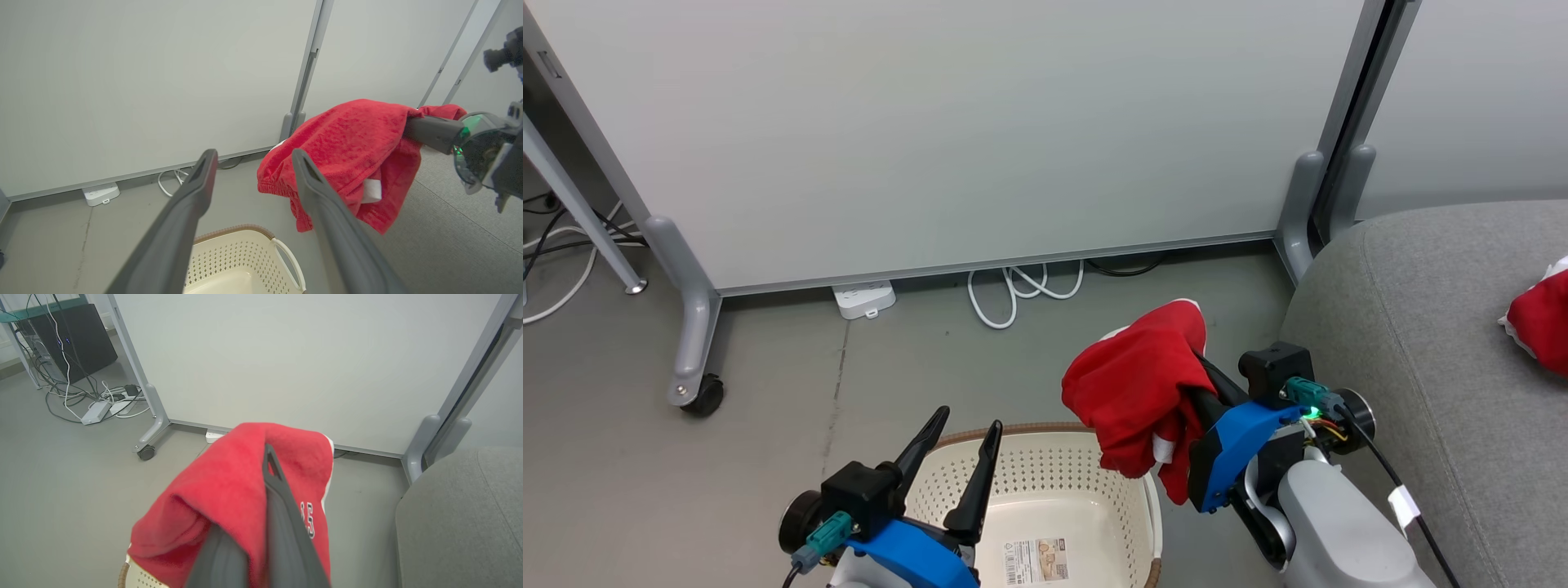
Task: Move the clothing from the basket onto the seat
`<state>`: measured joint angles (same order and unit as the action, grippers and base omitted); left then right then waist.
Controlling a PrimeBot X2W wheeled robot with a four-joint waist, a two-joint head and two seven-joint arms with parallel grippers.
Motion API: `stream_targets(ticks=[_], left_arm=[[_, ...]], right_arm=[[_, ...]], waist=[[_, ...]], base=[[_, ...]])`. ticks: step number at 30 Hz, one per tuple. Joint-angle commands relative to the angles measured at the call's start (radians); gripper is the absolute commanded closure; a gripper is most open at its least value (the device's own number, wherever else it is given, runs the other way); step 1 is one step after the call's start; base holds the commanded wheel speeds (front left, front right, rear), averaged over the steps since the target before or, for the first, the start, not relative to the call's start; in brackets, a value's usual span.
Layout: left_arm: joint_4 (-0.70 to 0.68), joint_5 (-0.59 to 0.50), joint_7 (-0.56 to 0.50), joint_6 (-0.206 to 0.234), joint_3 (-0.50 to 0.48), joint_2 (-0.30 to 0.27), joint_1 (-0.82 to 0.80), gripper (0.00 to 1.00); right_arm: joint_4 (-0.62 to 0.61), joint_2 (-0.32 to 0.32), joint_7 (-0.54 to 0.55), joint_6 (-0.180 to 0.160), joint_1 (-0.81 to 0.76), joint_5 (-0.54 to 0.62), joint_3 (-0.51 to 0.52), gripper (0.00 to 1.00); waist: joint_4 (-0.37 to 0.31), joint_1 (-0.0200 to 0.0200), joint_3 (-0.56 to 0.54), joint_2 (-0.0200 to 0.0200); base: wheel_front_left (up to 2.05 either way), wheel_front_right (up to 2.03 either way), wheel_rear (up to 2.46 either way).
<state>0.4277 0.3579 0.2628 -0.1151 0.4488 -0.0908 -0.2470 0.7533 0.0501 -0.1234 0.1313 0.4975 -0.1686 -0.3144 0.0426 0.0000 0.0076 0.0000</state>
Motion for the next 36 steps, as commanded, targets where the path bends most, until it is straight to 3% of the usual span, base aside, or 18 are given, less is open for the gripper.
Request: stream_targets(ticks=[1,17,36], left_arm=[[0.004,-0.009,0.003,-0.004,-0.013,0.000,0.010,0.00],[0.004,-0.038,0.003,-0.016,-0.049,0.025,0.015,0.00],[-0.013,-0.040,0.003,-0.017,-0.039,0.021,-0.024,0.00]], right_arm=[[-0.009,0.000,0.003,-0.001,-0.009,-0.002,0.003,1.00],[-0.028,0.001,0.011,-0.001,0.001,-0.010,-0.006,1.00],[-0.020,0.000,-0.004,-0.001,0.028,-0.019,-0.021,1.00]], waist=[[0.000,0.0000,0.001,0.0000],[-0.044,0.0000,0.022,0.0000],[-0.361,0.0000,0.066,0.0000]], base=[[0.00,0.00,0.00],[0.00,0.00,0.00],[0.00,0.00,0.00]])
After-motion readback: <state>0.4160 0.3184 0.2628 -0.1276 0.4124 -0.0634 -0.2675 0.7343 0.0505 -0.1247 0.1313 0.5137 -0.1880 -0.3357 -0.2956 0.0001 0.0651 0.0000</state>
